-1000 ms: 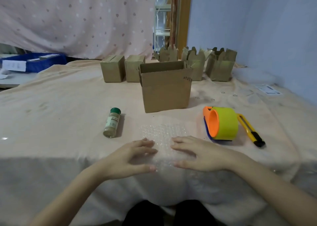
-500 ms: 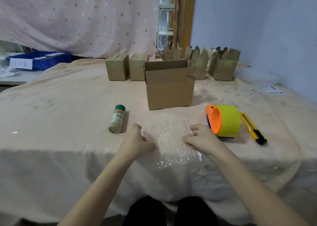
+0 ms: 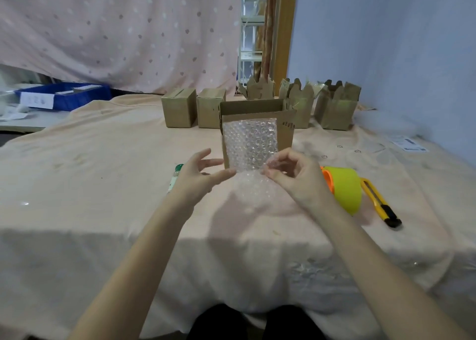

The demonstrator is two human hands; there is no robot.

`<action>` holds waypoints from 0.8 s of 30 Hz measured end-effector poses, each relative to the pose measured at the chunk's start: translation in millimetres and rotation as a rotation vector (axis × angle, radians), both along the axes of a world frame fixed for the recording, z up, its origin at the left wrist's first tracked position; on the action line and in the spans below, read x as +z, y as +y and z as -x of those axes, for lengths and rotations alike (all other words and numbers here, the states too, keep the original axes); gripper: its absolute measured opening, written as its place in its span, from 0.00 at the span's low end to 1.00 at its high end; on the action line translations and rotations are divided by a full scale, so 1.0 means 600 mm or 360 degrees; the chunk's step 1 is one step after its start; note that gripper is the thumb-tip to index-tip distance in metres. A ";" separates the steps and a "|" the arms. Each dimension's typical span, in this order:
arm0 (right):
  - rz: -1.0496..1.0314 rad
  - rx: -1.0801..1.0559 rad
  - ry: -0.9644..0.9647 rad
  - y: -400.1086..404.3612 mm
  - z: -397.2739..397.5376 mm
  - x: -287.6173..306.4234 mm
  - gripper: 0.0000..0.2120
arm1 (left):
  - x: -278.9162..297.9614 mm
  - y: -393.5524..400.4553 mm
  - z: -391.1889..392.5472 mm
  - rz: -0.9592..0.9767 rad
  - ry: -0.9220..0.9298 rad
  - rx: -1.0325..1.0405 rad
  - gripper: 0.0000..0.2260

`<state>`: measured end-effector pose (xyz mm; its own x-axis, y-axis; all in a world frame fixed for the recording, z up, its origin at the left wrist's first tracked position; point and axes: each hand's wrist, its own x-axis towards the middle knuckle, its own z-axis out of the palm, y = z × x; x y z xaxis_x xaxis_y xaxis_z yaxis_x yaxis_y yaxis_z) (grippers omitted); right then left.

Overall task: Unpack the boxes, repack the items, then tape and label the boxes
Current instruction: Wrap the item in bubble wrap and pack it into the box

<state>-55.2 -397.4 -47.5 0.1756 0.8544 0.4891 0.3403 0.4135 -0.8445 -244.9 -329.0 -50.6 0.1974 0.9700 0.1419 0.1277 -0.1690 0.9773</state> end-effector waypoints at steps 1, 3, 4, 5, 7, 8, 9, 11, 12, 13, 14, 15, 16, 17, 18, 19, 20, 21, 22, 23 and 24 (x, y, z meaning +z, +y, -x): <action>-0.0046 -0.0037 -0.0083 0.001 0.001 -0.003 0.13 | 0.002 0.000 0.004 -0.0055 -0.0056 -0.0037 0.28; -0.0127 -0.0092 -0.0213 -0.003 0.003 -0.013 0.11 | -0.003 -0.007 0.012 -0.0198 -0.0073 -0.0049 0.19; -0.0139 -0.0075 -0.0214 -0.008 0.005 -0.020 0.10 | -0.009 -0.013 0.014 -0.0246 -0.0064 -0.0042 0.17; -0.0139 -0.0013 -0.0161 -0.015 0.007 -0.031 0.10 | -0.019 -0.018 0.016 -0.0278 -0.0047 -0.0024 0.17; -0.0106 0.0104 -0.0064 -0.027 0.005 -0.055 0.11 | -0.042 -0.026 0.021 -0.0335 0.0026 0.0054 0.25; -0.0050 0.0134 -0.0072 -0.032 0.003 -0.068 0.11 | -0.053 -0.030 0.026 -0.0388 0.0085 0.0065 0.31; 0.0035 0.0179 -0.0078 -0.035 0.000 -0.083 0.11 | -0.064 -0.034 0.031 -0.0467 0.0158 0.0040 0.34; 0.0238 0.0217 -0.0172 -0.040 -0.008 -0.113 0.18 | -0.080 -0.042 0.043 -0.0623 0.0269 -0.0068 0.34; 0.0315 0.0219 -0.0244 -0.043 -0.013 -0.126 0.22 | -0.087 -0.046 0.049 -0.0697 0.0301 -0.0134 0.30; 0.0362 0.0230 -0.0289 -0.045 -0.019 -0.137 0.24 | -0.093 -0.047 0.055 -0.0784 0.0340 -0.0206 0.23; 0.0392 0.0234 -0.0348 -0.048 -0.024 -0.144 0.25 | -0.100 -0.049 0.060 -0.0860 0.0403 -0.0291 0.16; 0.0399 0.0248 -0.0394 -0.051 -0.028 -0.148 0.24 | -0.107 -0.050 0.066 -0.0901 0.0474 -0.0382 0.10; 0.0386 0.0245 -0.0472 -0.055 -0.031 -0.149 0.21 | -0.115 -0.051 0.070 -0.0924 0.0533 -0.0462 0.07; 0.0344 0.0250 -0.0575 -0.058 -0.034 -0.151 0.18 | -0.124 -0.051 0.075 -0.0938 0.0572 -0.0519 0.07; 0.0288 0.0249 -0.0721 -0.060 -0.036 -0.152 0.15 | -0.131 -0.053 0.079 -0.0940 0.0597 -0.0544 0.07; 0.0215 0.0260 -0.0861 -0.061 -0.038 -0.155 0.12 | -0.138 -0.053 0.082 -0.0944 0.0623 -0.0550 0.07; 0.0155 0.0259 -0.0970 -0.063 -0.040 -0.158 0.11 | -0.143 -0.053 0.084 -0.0955 0.0661 -0.0552 0.08; 0.0106 0.0243 -0.1011 -0.065 -0.040 -0.162 0.10 | -0.149 -0.053 0.085 -0.0960 0.0694 -0.0552 0.09; 0.0083 0.0218 -0.0982 -0.067 -0.038 -0.163 0.10 | -0.151 -0.054 0.085 -0.0940 0.0705 -0.0537 0.10; 0.0075 0.0196 -0.0902 -0.068 -0.036 -0.164 0.11 | -0.152 -0.056 0.083 -0.0888 0.0682 -0.0491 0.11; 0.0100 0.0167 -0.0798 -0.069 -0.031 -0.163 0.13 | -0.151 -0.059 0.080 -0.0798 0.0628 -0.0420 0.12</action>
<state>-36.6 -439.1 -145.2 -0.1558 0.8852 0.4384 0.6691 0.4211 -0.6124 -292.8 -364.6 -141.1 0.5470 0.7182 0.4300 0.3499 -0.6628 0.6620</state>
